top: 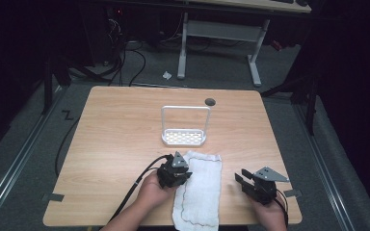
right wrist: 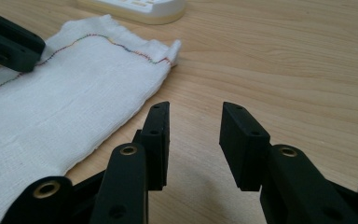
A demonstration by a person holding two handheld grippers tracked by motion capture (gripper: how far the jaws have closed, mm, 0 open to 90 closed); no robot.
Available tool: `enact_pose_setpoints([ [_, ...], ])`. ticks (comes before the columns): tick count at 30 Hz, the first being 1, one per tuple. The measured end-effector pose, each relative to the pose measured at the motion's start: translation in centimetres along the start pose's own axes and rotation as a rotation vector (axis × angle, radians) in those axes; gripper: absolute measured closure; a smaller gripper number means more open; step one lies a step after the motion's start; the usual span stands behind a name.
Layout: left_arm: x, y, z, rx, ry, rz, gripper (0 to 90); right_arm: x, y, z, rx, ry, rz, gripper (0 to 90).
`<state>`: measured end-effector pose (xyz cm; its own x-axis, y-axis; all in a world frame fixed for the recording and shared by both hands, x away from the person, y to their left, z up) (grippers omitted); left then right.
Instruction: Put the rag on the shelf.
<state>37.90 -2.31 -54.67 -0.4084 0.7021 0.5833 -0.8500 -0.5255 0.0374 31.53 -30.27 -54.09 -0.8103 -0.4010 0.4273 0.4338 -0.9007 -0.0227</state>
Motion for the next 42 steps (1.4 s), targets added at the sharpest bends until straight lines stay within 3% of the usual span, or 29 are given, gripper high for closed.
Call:
enact_pose_setpoints([
  [2,0.2,0.2,-0.5,-0.034,0.012,0.007,77.3,0.0,-0.1,-0.1,0.007,0.0,0.007,62.5],
  [5,1.3,0.3,-1.3,-0.022,0.011,0.008,79.5,-0.3,-0.6,-0.3,0.052,-0.01,0.022,57.8],
  [11,4.3,-0.1,-3.6,-0.026,0.011,0.032,79.7,-0.4,-1.0,0.0,0.046,-0.005,0.047,53.8],
  [16,5.5,-2.4,-4.7,0.011,0.041,0.104,79.5,-0.5,-1.8,-0.1,0.074,-0.015,0.072,43.2],
  [20,5.5,-3.4,-4.5,0.077,0.054,0.106,78.2,-0.6,-2.2,-0.3,0.117,-0.025,0.088,41.5],
  [22,5.6,-3.7,-4.3,0.079,0.07,0.129,67.8,-0.5,-2.4,-0.2,0.138,-0.02,0.087,41.1],
  [25,5.5,-4.6,-4.1,0.093,0.081,0.165,62.1,-0.5,-2.7,0.0,0.153,-0.008,0.081,41.1],
  [27,5.3,-5.6,-3.9,0.093,0.091,0.223,57.6,-0.7,-3.0,0.1,0.146,-0.023,0.09,41.7],
  [29,5.0,-7.0,-3.4,0.14,0.094,0.252,54.4,-0.9,-3.6,0.1,0.13,-0.032,0.121,43.5],
  [31,4.7,-8.4,-2.9,0.231,0.134,0.23,52.9,-1.1,-3.9,0.0,0.129,-0.035,0.131,43.5],
  [33,3.8,-9.3,-2.7,0.306,0.139,0.198,51.5,-1.3,-4.0,0.0,0.133,-0.04,0.128,43.4],
  [34,3.4,-9.6,-2.7,0.327,0.118,0.188,52.4,-1.4,-4.0,0.0,0.129,-0.04,0.127,43.4],
  [37,3.0,-9.4,-2.9,0.324,0.118,0.179,62.9,-1.5,-4.2,0.3,0.083,-0.032,0.142,46.5],
  [39,3.0,-9.1,-3.1,0.304,0.128,0.188,74.8,-2.2,-4.8,1.5,0.022,-0.005,0.201,51.7],
  [42,2.9,-9.1,-3.1,0.32,0.132,0.169,78.8,-3.7,-5.4,2.7,0.03,-0.003,0.217,51.8],
])
Point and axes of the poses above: each handheld gripper's, and its own axes: x roughly backward along the jaws, z roughly out of its top, y roughly to its right, the point moved 3 cm from there along -x, roughly forward along the jaws, and after that the axes turned 8 degrees about y, right-handed, at the moved point
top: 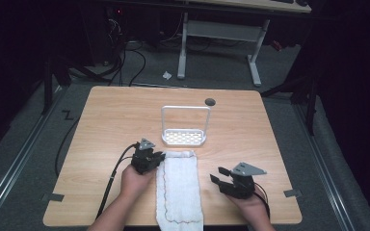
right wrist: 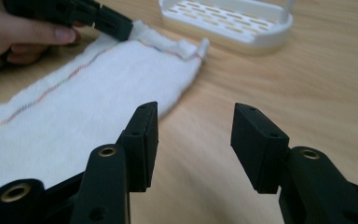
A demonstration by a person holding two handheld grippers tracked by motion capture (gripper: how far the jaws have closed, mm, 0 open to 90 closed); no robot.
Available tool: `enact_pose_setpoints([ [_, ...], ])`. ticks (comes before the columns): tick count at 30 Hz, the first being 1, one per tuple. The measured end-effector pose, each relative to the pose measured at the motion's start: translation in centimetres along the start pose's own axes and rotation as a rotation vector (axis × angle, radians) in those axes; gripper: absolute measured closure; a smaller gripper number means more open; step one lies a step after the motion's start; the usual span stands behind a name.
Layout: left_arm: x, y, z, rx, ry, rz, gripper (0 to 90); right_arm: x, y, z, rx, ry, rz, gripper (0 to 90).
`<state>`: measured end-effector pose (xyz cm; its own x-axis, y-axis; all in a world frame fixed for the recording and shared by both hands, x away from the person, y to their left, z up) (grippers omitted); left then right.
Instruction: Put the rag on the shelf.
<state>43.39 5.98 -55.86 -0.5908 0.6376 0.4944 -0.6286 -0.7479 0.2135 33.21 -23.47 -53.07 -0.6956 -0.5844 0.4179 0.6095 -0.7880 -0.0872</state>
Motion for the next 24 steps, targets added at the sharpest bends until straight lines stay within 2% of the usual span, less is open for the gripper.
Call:
enact_pose_setpoints([
  [1,0.0,-0.1,0.0,0.015,-0.001,-0.011,80.0,-1.0,-0.1,0.6,-0.001,-0.006,0.011,51.8],
  [3,0.0,-0.2,0.0,0.029,0.001,-0.018,81.0,-3.4,-0.3,1.5,0.012,-0.036,-0.002,51.5],
  [6,0.0,0.1,0.0,-0.002,-0.002,0.0,81.2,-7.4,-0.3,2.6,0.008,-0.106,-0.021,53.0],
  [7,0.0,0.2,0.0,-0.013,0.001,0.009,81.2,-8.1,-0.3,2.7,-0.003,-0.114,-0.017,56.2],
  [10,0.0,0.5,-0.1,-0.038,0.004,0.026,81.2,-10.2,-0.1,3.3,-0.007,-0.129,-0.041,56.3],
  [11,0.0,0.5,-0.1,-0.037,0.004,0.026,81.2,-10.7,0.0,3.4,-0.025,-0.142,-0.045,55.9],
  [14,0.0,0.4,-0.1,-0.028,0.003,0.024,80.8,-11.6,0.2,3.1,-0.047,-0.166,-0.045,55.7],
  [16,0.0,0.4,-0.1,-0.025,0.002,0.022,80.8,-11.6,0.2,2.9,-0.04,-0.17,-0.045,55.6],
  [19,0.0,0.3,-0.1,-0.011,0.002,0.015,81.0,-11.4,0.2,2.7,-0.054,-0.161,-0.025,60.8],
  [21,0.0,0.2,-0.1,-0.004,0.0,0.008,81.0,-11.4,0.1,2.6,-0.031,-0.151,-0.024,63.6],
  [24,0.1,0.0,-0.1,0.014,-0.001,-0.002,81.0,-11.5,-0.1,2.5,-0.026,-0.15,-0.008,71.5],
])
Point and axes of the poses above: each handheld gripper's, and its own axes: x roughly backward along the jaws, z roughly out of its top, y roughly to its right, the point moved 3 cm from there along -x, roughly forward along the jaws, and after that the axes turned 8 degrees about y, right-handed, at the moved point
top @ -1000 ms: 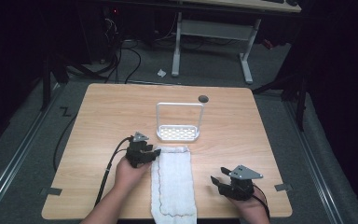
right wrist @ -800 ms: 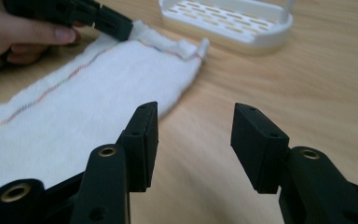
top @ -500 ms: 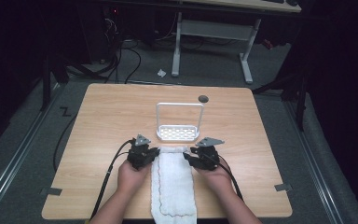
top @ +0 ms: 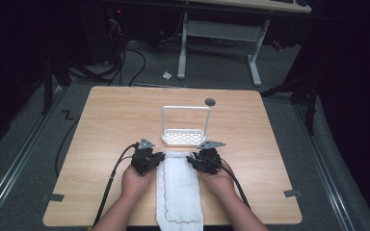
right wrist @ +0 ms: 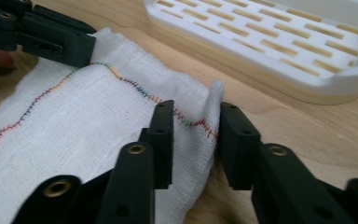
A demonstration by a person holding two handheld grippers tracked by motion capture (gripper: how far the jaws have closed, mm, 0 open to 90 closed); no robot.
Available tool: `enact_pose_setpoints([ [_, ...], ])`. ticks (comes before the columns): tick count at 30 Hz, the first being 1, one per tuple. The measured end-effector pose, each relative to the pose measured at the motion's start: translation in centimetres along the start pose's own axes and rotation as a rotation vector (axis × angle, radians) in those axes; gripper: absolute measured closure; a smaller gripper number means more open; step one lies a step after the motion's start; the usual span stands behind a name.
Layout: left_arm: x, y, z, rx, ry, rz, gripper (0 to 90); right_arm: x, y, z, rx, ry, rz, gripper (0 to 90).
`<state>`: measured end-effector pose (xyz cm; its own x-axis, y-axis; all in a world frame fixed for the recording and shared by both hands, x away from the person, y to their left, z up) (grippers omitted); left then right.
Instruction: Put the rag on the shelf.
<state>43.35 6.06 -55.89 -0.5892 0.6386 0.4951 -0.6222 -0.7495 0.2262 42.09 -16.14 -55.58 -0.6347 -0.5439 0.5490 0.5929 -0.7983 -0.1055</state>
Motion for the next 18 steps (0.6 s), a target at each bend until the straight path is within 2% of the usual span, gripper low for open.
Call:
enact_pose_setpoints([
  [4,-0.02,-0.1,0.0,0.02,0.005,-0.006,81.6,-0.02,-0.09,-0.02,-0.021,-0.007,0.03,78.6],
  [8,0.0,-0.27,0.01,0.032,0.003,-0.014,82.2,0.01,-0.12,-0.04,-0.002,-0.006,0.04,84.3],
  [11,0.0,-0.3,0.02,0.034,0.004,-0.016,82.4,0.0,-0.11,-0.15,0.025,0.008,0.043,85.2],
  [14,0.0,-0.38,0.02,0.041,0.003,-0.02,82.9,0.0,-0.13,-0.14,0.032,0.008,0.043,85.5],
  [18,0.09,-0.11,0.0,0.018,0.007,-0.008,83.7,0.15,-0.22,-0.1,0.04,0.013,0.037,86.1],
])
Point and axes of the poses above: each handheld gripper's, and its own axes: x roughly backward along the jaws, z roughly out of its top, y roughly to its right, the point moved 3 cm from there along -x, roughly forward along the jaws, and after that the axes turned 8 degrees about y, right-handed, at the moved point
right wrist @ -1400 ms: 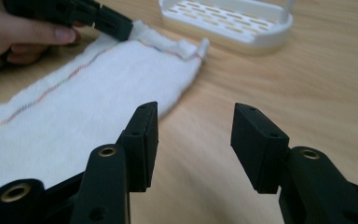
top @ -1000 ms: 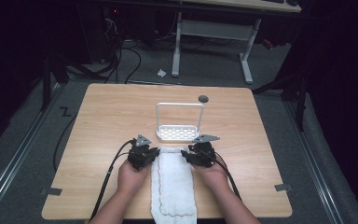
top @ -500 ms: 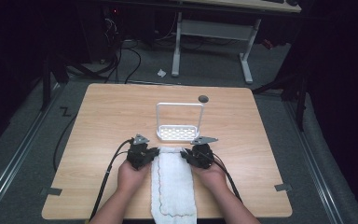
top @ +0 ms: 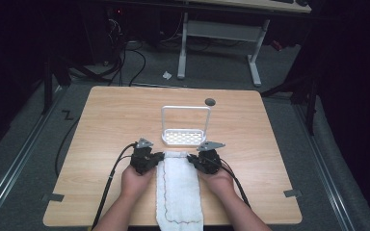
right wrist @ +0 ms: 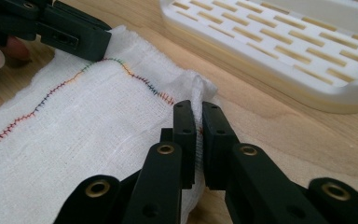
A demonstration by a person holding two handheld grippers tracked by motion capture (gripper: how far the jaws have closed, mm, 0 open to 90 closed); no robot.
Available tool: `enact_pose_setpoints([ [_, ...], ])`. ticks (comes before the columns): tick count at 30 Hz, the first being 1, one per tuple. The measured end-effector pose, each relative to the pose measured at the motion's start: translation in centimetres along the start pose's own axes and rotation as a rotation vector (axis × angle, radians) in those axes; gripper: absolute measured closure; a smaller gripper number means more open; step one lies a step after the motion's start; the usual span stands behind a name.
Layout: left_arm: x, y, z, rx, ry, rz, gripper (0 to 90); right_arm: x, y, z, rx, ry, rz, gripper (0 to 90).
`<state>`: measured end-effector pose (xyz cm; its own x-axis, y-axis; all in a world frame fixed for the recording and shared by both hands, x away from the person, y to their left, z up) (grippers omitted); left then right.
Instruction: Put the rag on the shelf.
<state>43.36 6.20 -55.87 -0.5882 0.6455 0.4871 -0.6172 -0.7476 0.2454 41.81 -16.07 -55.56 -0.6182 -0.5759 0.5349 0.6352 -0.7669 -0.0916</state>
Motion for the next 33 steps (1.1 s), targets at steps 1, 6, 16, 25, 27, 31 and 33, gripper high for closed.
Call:
enact_pose_setpoints([
  [1,0.2,0.2,0.0,-0.024,0.016,-0.001,83.9,0.1,0.0,0.1,0.005,0.007,0.0,86.1],
  [6,0.9,0.4,-0.1,-0.039,0.089,-0.02,84.3,1.1,-0.3,0.4,0.02,0.035,0.021,86.2],
  [16,1.9,1.2,0.1,-0.063,0.163,-0.061,84.4,3.0,-1.2,0.8,0.006,0.101,0.008,86.1],
  [25,4.5,3.8,2.4,-0.063,0.313,-0.077,84.6,5.4,-1.7,2.7,0.013,0.187,-0.024,86.1],
  [27,5.4,4.5,3.1,-0.083,0.352,-0.054,84.6,6.1,-1.9,3.4,0.019,0.215,-0.034,86.1],
  [31,6.6,5.7,4.7,-0.091,0.399,-0.053,84.6,7.5,-2.0,4.6,0.037,0.26,-0.048,86.0],
  [33,7.0,6.2,5.5,-0.107,0.411,-0.055,84.6,8.2,-2.0,5.3,0.051,0.284,-0.053,86.0],
])
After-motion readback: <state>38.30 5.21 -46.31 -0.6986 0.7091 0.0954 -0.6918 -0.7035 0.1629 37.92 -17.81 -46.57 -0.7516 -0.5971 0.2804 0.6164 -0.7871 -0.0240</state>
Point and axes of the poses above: each handheld gripper's, and its own axes: x roughly backward along the jaws, z roughly out of its top, y roughly to its right, the point moved 3 cm from there along -x, roughly forward along the jaws, and after that the axes turned 8 degrees about y, right-handed, at the moved point
